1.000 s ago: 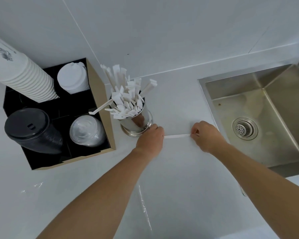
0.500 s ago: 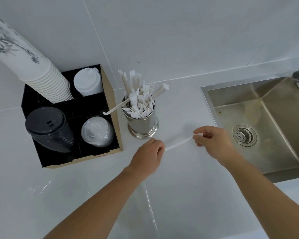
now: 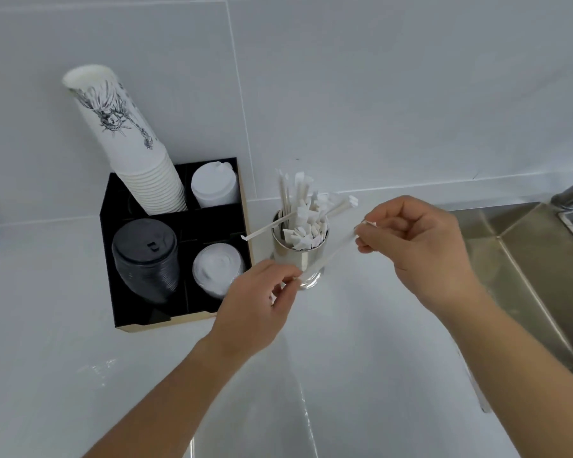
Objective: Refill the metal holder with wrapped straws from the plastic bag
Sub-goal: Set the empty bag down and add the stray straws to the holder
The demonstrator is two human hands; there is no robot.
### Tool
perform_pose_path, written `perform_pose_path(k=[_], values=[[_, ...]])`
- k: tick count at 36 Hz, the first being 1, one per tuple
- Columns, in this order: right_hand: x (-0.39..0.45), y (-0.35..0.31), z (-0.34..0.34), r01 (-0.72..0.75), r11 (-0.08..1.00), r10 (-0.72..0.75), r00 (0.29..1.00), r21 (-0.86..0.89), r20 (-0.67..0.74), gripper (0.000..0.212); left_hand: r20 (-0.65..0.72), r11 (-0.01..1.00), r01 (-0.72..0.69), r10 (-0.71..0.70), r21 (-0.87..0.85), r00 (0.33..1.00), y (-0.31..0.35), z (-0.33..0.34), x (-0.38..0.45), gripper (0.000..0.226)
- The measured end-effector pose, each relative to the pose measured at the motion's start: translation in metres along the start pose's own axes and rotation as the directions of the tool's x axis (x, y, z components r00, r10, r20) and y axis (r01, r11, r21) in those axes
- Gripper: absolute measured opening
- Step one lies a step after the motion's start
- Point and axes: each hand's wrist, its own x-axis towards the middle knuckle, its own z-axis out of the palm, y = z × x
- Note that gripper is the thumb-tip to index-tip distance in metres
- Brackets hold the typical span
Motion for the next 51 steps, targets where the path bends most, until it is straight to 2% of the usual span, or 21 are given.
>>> perform_pose_path(k=[4,8,11,17,27,33,37,45,51], values=[[0.010,-0.033,0.019,0.161,0.980,-0.153,0.986,-0.121,0.067,0.019,-0.091,1.000,-0.004,0.003,-0.009,0.996,0.000,-0.017,0.022,0.005],[0.025,-0.055,0.037,0.288,0.923,-0.264,0.957,-0.254,0.121,0.019,-0.112,1.000,0.018,-0.019,-0.011,0.994,-0.004,-0.028,0.047,0.006],[0.036,-0.063,0.048,0.341,0.877,-0.309,0.940,-0.338,0.147,0.021,-0.092,0.998,0.063,-0.065,-0.020,0.994,-0.008,-0.032,0.064,0.005],[0.051,-0.057,0.060,0.420,0.779,-0.362,0.908,-0.466,0.212,0.010,0.001,0.990,0.132,-0.132,-0.049,0.991,-0.021,-0.025,0.086,0.006],[0.065,-0.013,0.067,0.396,0.699,-0.304,0.918,-0.595,0.254,0.008,0.084,0.975,0.209,-0.202,-0.076,0.976,-0.036,-0.010,0.096,0.009],[0.065,0.005,0.067,0.411,0.578,-0.220,0.910,-0.705,0.350,0.013,0.111,0.974,0.219,-0.211,-0.065,0.971,-0.041,-0.008,0.094,0.006],[0.066,0.009,0.067,0.478,0.495,-0.199,0.875,-0.726,0.440,0.016,0.105,0.973,0.227,-0.221,-0.047,0.969,-0.044,-0.008,0.091,0.006],[0.058,0.006,0.061,0.527,0.489,-0.249,0.848,-0.695,0.468,0.017,0.094,0.960,0.272,-0.264,-0.073,0.960,-0.043,-0.023,0.070,0.009],[0.042,0.003,0.056,0.392,0.591,-0.191,0.917,-0.705,0.350,0.021,0.126,0.962,0.270,-0.263,-0.046,0.957,-0.048,-0.033,0.042,0.010]])
